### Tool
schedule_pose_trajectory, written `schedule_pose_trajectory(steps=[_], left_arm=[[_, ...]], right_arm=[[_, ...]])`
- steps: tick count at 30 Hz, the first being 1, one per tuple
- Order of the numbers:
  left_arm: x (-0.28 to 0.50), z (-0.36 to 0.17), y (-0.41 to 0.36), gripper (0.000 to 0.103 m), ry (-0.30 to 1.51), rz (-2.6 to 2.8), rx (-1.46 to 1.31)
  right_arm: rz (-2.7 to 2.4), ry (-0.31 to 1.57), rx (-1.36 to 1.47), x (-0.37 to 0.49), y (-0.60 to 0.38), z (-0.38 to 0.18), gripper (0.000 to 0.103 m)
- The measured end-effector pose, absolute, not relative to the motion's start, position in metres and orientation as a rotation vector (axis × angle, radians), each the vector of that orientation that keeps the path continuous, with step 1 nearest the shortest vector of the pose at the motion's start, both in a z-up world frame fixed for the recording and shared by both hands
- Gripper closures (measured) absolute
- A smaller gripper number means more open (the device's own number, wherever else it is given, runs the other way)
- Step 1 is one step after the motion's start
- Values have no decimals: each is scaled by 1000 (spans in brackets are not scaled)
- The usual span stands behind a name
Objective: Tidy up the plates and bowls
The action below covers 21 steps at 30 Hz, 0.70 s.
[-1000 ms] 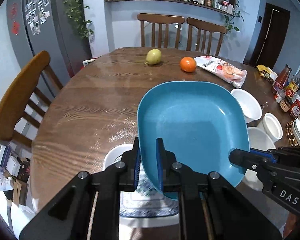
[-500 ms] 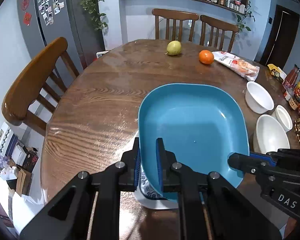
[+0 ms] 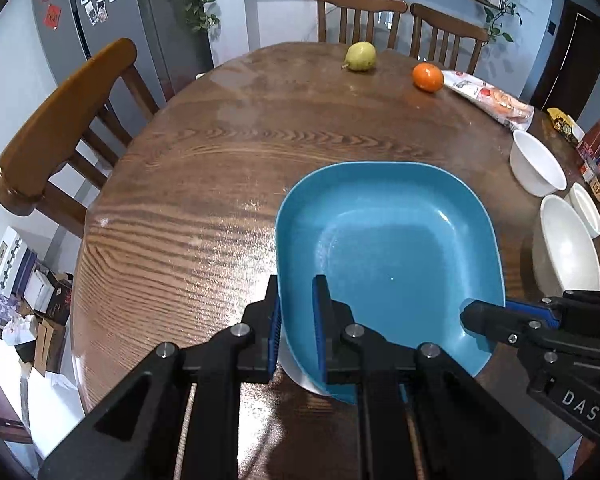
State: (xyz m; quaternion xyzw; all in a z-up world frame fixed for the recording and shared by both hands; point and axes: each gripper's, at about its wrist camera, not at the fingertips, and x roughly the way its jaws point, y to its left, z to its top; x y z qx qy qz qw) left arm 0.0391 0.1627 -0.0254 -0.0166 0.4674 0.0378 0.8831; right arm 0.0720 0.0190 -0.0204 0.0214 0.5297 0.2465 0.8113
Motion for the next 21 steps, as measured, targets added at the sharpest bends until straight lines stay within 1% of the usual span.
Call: schedule_pose_trajectory(steps=[14, 18, 21], left_arm=[[44, -37, 162, 90, 1007, 80, -20], [46, -39, 162, 89, 1011, 81, -25], [47, -40, 162, 87, 1016, 86, -23]], right_arm=[[513, 1166, 42, 75, 20, -32, 93], [500, 1163, 47, 76, 20, -33, 93], [489, 1159, 47, 76, 19, -33, 93]])
